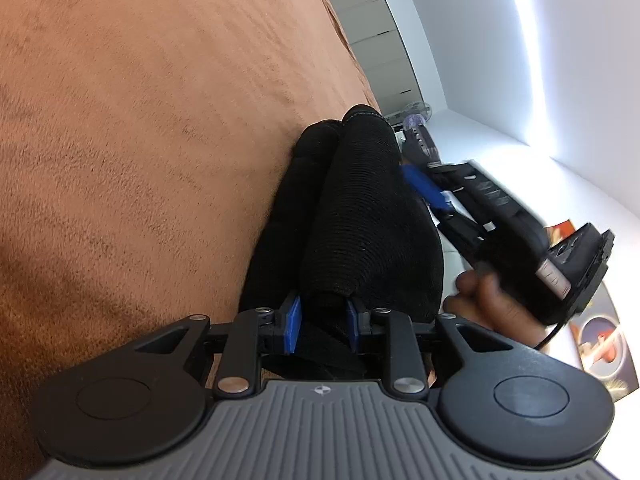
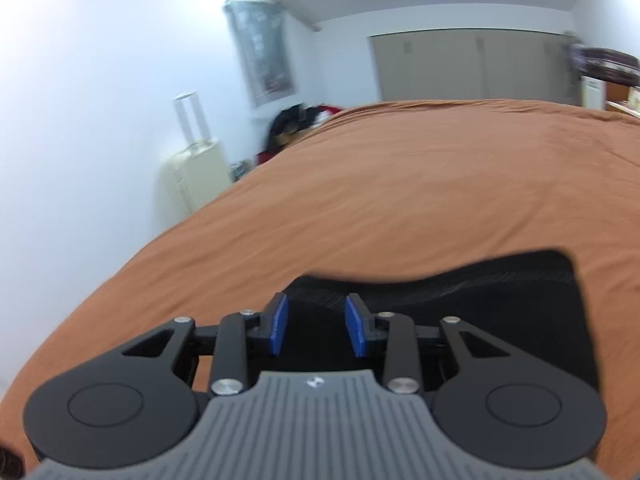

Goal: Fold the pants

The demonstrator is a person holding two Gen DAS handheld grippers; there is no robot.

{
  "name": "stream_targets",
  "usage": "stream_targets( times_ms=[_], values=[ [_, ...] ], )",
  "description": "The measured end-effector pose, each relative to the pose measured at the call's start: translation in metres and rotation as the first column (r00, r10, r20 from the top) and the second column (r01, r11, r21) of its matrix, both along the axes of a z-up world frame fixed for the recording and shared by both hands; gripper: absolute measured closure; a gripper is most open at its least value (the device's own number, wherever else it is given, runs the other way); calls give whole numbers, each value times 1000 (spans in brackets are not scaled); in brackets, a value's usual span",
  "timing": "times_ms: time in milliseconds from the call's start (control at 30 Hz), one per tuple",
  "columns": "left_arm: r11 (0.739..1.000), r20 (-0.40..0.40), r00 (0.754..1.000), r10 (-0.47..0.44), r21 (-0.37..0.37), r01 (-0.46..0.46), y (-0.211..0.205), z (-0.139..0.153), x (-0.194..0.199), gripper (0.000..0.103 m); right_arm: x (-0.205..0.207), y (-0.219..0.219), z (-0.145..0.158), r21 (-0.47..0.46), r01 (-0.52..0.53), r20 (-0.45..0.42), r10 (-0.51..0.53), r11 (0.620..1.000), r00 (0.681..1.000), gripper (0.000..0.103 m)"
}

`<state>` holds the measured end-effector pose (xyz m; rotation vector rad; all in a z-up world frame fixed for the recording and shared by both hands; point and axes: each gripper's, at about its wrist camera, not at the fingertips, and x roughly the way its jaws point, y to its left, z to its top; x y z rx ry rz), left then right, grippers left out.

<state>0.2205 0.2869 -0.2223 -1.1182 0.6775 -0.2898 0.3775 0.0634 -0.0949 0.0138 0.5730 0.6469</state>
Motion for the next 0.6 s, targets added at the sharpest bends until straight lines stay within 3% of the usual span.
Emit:
stream_targets(
  times_ms=[67,100,167,233,300,400,533,600],
  values=[
    [999,-15,1000,-1,49,2,-3,6,2,73,-11,16,-16,-120,-20,42,25,993,999,72],
    [998,-26,1000,-2,69,4,-5,8,3,74,-8,17,-27,-125,-20,30,24,992,999,72],
    [997,-32,999,0,75,3,-6,9,5,74,2,12,-36,-79,-6,-14,5,997,1000,72],
    [999,-39,999,1,50,1,-4,9,6,74,5,7,-22,-51,-18,-35,16,999,999,72],
    [998,-34,999,-3,57,5,-4,9,6,74,-9,-12,-1,18,-17,16,17,1000,1000,72],
    [999,-37,999,7,51,-5,-5,8,5,74,-46,-56,25,103,53,104,-64,993,992,72],
    [998,-36,999,3,65,-1,-4,7,5,74,-81,-98,24,49,162,174,-168,986,970,71],
    [996,-42,999,1,87,3,-6,13,6,74,-87,-106,3,7,166,121,-166,986,979,71]
  ],
)
